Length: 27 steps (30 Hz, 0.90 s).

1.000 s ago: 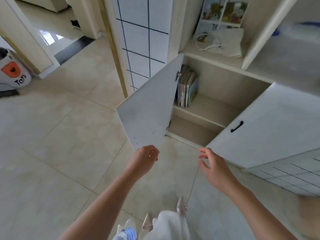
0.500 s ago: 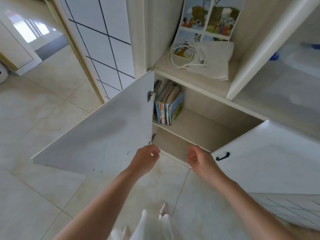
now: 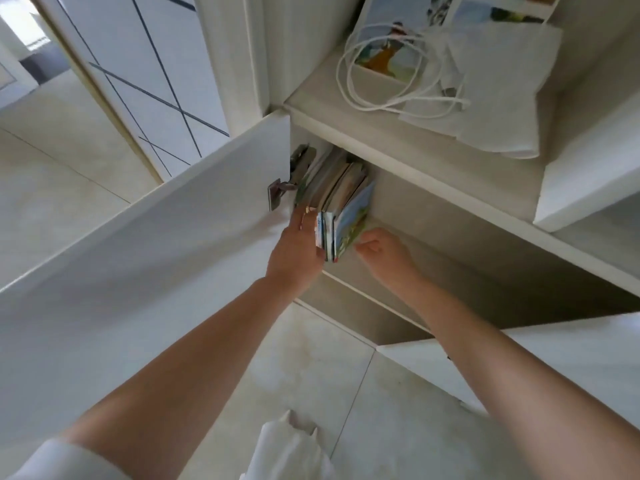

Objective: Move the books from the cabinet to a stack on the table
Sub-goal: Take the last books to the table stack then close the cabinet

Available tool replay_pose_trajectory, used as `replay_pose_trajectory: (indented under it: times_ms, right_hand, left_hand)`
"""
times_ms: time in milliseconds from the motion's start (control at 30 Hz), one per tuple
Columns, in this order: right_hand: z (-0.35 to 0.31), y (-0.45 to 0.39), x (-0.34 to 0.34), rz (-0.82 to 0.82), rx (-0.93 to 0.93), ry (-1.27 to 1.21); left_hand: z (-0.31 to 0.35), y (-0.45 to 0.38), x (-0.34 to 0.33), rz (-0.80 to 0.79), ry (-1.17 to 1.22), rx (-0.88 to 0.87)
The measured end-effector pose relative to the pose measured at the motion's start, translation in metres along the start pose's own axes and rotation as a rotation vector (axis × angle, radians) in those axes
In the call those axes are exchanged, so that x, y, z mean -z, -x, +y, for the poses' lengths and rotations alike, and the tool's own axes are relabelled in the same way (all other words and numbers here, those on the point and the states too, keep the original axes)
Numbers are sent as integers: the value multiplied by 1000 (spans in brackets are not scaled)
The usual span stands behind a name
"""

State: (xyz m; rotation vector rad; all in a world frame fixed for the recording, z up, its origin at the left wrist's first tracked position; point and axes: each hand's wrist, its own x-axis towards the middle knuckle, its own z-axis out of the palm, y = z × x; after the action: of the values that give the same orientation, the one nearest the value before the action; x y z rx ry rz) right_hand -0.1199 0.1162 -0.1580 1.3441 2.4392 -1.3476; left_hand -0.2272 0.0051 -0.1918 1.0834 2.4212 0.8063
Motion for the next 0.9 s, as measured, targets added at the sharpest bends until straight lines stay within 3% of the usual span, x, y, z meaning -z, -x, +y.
replay_pose_trajectory:
  times_ms: [133,267,533,900]
  right_hand:
    - [5,-44,-11,-26,-41,-64]
    - [7,-68,-23,-45,-207,-263]
    - [-4,-101,-37,-106,-295,-382]
    - [-4,-106,-39,-164,-270,-473]
  left_hand:
    - [-9,-24,-18,127,-159,-96]
    - [-15,-39,-40,207,-278,-110]
    - [-13,-37,-58,358,-60,-76]
    - [-9,-51,-55,300,42,24]
